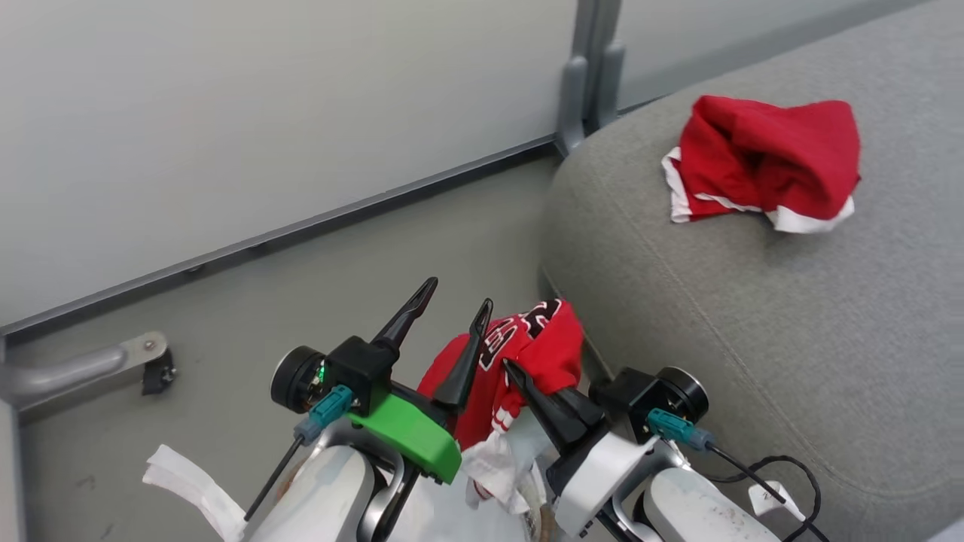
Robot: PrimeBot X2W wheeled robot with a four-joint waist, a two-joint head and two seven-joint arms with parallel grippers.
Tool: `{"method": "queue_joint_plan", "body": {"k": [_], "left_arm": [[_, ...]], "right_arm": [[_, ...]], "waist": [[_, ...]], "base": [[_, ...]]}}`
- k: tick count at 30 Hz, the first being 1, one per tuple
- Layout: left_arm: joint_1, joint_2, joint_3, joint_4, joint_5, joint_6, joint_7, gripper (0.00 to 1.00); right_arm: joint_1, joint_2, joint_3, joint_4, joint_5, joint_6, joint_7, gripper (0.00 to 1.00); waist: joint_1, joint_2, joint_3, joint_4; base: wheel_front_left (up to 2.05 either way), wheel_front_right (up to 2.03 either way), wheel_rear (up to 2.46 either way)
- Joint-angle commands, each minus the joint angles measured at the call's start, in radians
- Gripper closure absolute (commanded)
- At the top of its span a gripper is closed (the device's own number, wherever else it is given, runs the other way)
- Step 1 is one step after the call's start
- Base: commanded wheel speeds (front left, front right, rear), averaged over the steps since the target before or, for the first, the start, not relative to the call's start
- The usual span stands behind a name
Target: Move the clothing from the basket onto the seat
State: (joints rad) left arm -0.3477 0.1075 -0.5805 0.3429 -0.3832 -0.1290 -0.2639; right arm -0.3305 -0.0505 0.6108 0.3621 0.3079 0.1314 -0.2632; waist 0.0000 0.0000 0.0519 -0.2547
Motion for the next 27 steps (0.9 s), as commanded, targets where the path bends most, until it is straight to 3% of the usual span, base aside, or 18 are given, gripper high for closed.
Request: {"method": "queue_joint_plan", "body": {"k": [1, 7, 12, 21, 27], "left_arm": [[0.014, 0.009, 0.008, -0.003, 0.005, -0.003, -0.001, 0.0], [0.014, 0.017, 0.018, -0.01, 0.014, -0.003, -0.001, 0.0], [0.0, 0.033, 0.009, -0.01, 0.021, -0.003, -0.001, 0.0], [-0.058, 0.075, -0.036, -0.019, 0.017, -0.003, -0.001, 0.0], [-0.112, 0.112, -0.068, -0.032, 0.013, -0.003, -0.001, 0.0]], "right_arm": [[0.007, -0.002, -0.004, -0.01, -0.011, -0.001, -0.002, 1.0], [-0.048, -0.002, -0.057, -0.042, -0.039, -0.001, -0.002, 1.0], [-0.17, -0.031, -0.148, -0.077, -0.079, -0.001, -0.002, 1.0], [-0.489, -0.201, -0.297, -0.084, -0.163, -0.001, -0.002, 1.0], [-0.66, -0.318, -0.434, -0.004, -0.246, -0.001, -0.002, 1.0]], "waist": [[0.0, 0.0, 0.046, -0.166], [0.0, 0.0, 0.079, -0.251], [0.0, 0.0, 0.125, -0.279], [0.0, 0.0, 0.245, -0.23], [0.0, 0.0, 0.341, -0.169]], "base": [[0.0, 0.0, 0.0], [0.0, 0.0, 0.0], [0.0, 0.0, 0.0], [0.0, 0.0, 0.0], [0.0, 0.0, 0.0]]}}
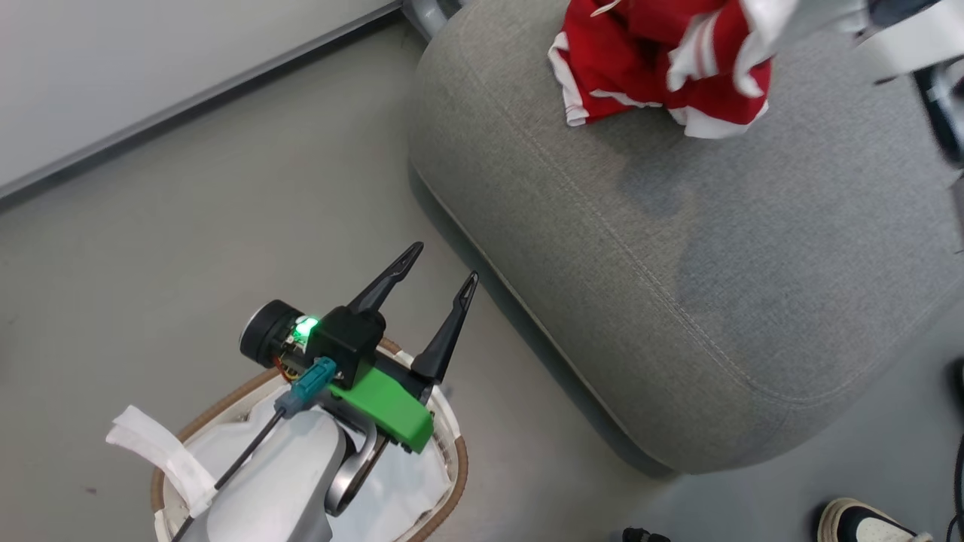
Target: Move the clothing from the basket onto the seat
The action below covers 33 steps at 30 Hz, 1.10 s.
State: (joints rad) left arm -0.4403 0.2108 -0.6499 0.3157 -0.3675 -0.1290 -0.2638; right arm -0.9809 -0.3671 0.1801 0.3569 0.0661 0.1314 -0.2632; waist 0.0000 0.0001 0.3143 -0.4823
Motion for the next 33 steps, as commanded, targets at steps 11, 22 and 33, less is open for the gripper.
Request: {"method": "queue_joint_plan", "body": {"k": [11, 22, 33], "left_arm": [[-0.121, 0.048, -0.041, -0.029, -0.013, -0.003, -0.001, 0.0], [-0.145, 0.053, -0.024, -0.033, -0.016, -0.003, -0.001, 0.0], [-0.077, 0.025, 0.015, -0.015, -0.032, -0.003, -0.001, 0.0]], "right_arm": [[-0.124, -0.072, -0.295, 0.226, -0.152, -0.001, -0.002, 1.0], [0.042, 0.056, -0.502, 0.281, -0.2, -0.001, -0.002, 0.12], [0.348, 0.131, -0.601, 0.215, -0.166, -0.001, -0.002, 0.0]], "waist": [[0.0, -0.0001, 0.24, 0.161], [0.0, -0.0001, 0.295, 0.205], [0.0, -0.0001, 0.181, 0.193]], "base": [[0.0, 0.0, 0.0], [0.0, 0.0, 0.0], [0.0, 0.0, 0.0]]}}
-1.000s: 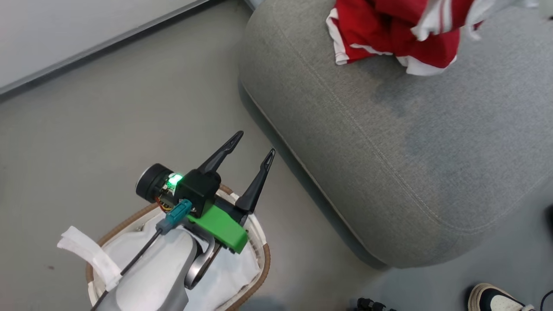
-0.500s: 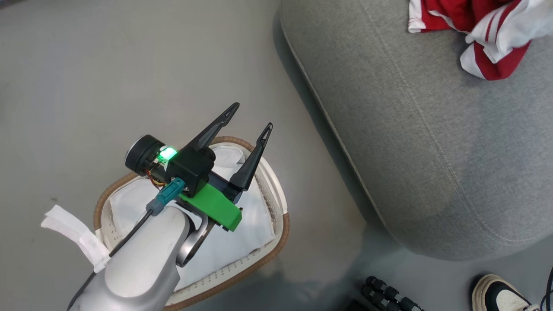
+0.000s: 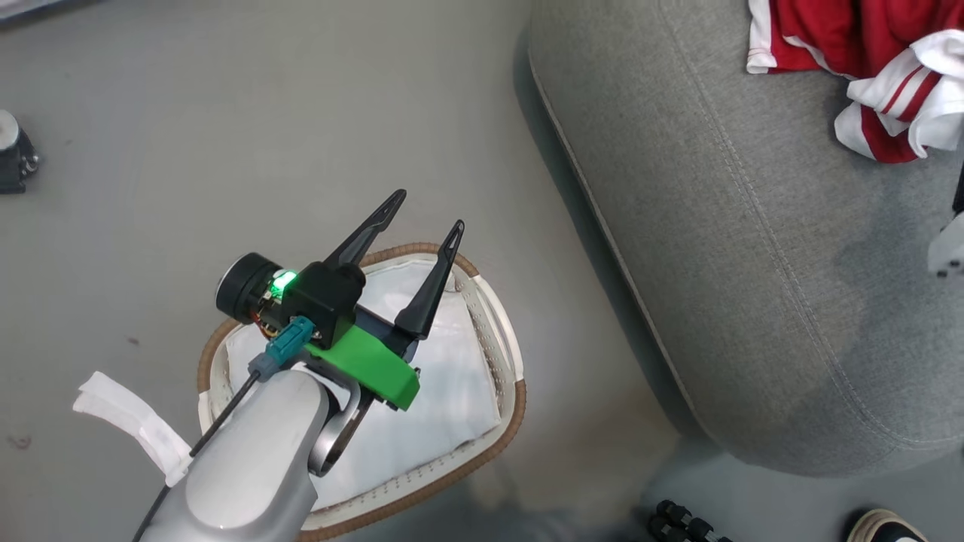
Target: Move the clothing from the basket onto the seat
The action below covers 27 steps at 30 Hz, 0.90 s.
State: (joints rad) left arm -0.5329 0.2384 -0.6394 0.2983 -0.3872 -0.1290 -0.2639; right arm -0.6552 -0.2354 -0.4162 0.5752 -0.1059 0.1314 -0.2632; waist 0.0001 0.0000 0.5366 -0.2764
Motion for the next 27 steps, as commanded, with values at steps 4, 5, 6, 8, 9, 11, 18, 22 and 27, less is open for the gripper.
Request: {"method": "queue_joint_plan", "body": {"k": [4, 5, 6, 8, 9, 11, 18, 22, 27], "left_arm": [[0.059, -0.017, 0.031, 0.015, -0.01, -0.003, -0.001, 0.0], [0.073, -0.022, 0.045, 0.017, -0.008, -0.003, -0.001, 0.0], [0.084, -0.026, 0.055, 0.019, -0.005, -0.003, -0.001, 0.0], [0.109, -0.036, 0.081, 0.022, 0.004, -0.003, -0.001, 0.0], [0.122, -0.043, 0.097, 0.024, 0.006, -0.003, -0.001, 0.0], [0.145, -0.053, 0.128, 0.03, 0.015, -0.003, -0.001, 0.0], [0.205, -0.091, 0.255, 0.039, 0.054, -0.003, -0.001, 0.0], [0.241, -0.111, 0.335, 0.038, 0.074, -0.003, -0.001, 0.0], [0.277, -0.127, 0.437, 0.049, 0.109, -0.003, -0.001, 0.0]], "right_arm": [[0.133, 0.033, 0.008, -0.026, 0.01, -0.001, -0.002, 0.0], [0.161, 0.044, 0.012, -0.036, 0.012, -0.001, -0.002, 0.0], [0.183, 0.053, 0.02, -0.04, 0.013, -0.001, -0.002, 0.0], [0.22, 0.066, 0.041, -0.054, 0.02, -0.001, -0.002, 0.0], [0.233, 0.073, 0.055, -0.064, 0.026, -0.001, -0.002, 0.0], [0.257, 0.093, 0.088, -0.076, 0.038, -0.001, -0.002, 0.0], [0.27, 0.129, 0.235, -0.143, 0.093, -0.001, -0.002, 0.0], [0.256, 0.149, 0.306, -0.181, 0.13, -0.001, -0.002, 0.0], [0.252, 0.169, 0.38, -0.217, 0.146, -0.001, -0.002, 0.0]], "waist": [[-0.0001, 0.0, -0.102, -0.016], [-0.0001, 0.0, -0.119, -0.015], [-0.0001, 0.0, -0.13, -0.014], [-0.0001, 0.0, -0.156, -0.008], [-0.0001, 0.0, -0.169, -0.002], [-0.0001, 0.0, -0.191, 0.01], [-0.0001, 0.0, -0.251, 0.095], [-0.0001, 0.0, -0.276, 0.158], [-0.0001, 0.0, -0.303, 0.233]], "base": [[0.0, 0.0, 0.0], [0.0, 0.0, 0.0], [0.0, 0.0, 0.0], [0.0, 0.0, 0.0], [0.0, 0.0, 0.0], [0.0, 0.0, 0.0], [0.0, 0.0, 0.0], [0.0, 0.0, 0.0], [0.0, 0.0, 0.0]]}}
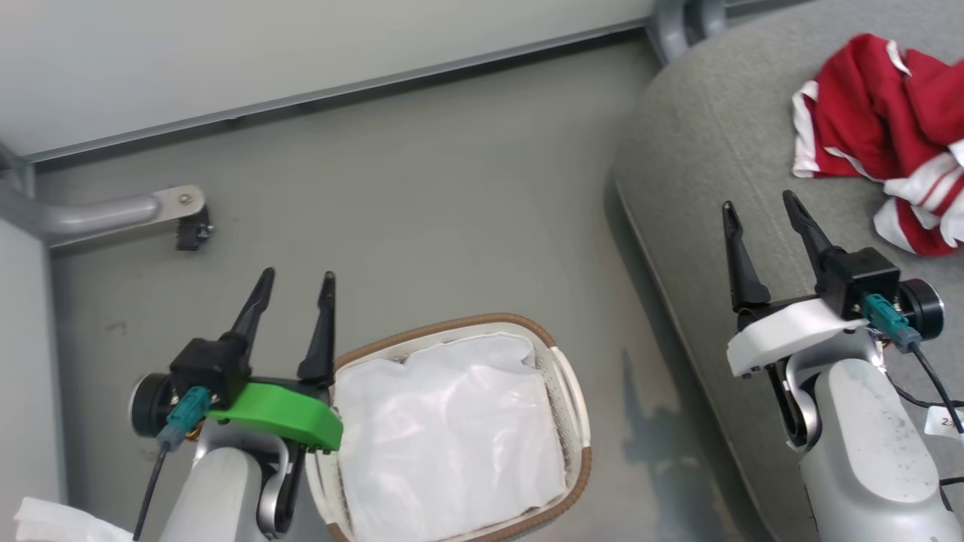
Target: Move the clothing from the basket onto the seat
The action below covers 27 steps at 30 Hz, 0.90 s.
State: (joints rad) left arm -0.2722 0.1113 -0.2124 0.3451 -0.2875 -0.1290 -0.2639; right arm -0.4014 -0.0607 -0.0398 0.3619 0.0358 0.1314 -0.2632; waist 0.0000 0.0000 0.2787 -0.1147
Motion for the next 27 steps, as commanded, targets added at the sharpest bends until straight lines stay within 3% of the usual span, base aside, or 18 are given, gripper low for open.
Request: {"method": "queue_joint_plan", "body": {"k": [1, 13, 27], "left_arm": [[0.022, -0.005, 0.022, 0.006, 0.015, -0.003, -0.001, 0.0], [0.136, -0.045, 0.194, 0.036, 0.089, -0.003, -0.001, 0.0], [0.282, -0.056, 0.218, 0.014, 0.029, -0.003, -0.001, 0.0]], "right_arm": [[0.004, -0.002, 0.012, -0.003, 0.005, -0.001, -0.002, 0.0], [0.122, 0.008, 0.034, 0.001, 0.041, -0.001, -0.002, 0.0], [0.274, 0.008, 0.037, 0.017, 0.096, -0.001, -0.002, 0.0]], "waist": [[0.0, 0.0, -0.052, 0.084], [0.0, 0.0, -0.157, 0.166], [0.0, 0.0, -0.245, 0.17]], "base": [[0.0, 0.0, 0.0], [0.0, 0.0, 0.0], [0.0, 0.0, 0.0]]}}
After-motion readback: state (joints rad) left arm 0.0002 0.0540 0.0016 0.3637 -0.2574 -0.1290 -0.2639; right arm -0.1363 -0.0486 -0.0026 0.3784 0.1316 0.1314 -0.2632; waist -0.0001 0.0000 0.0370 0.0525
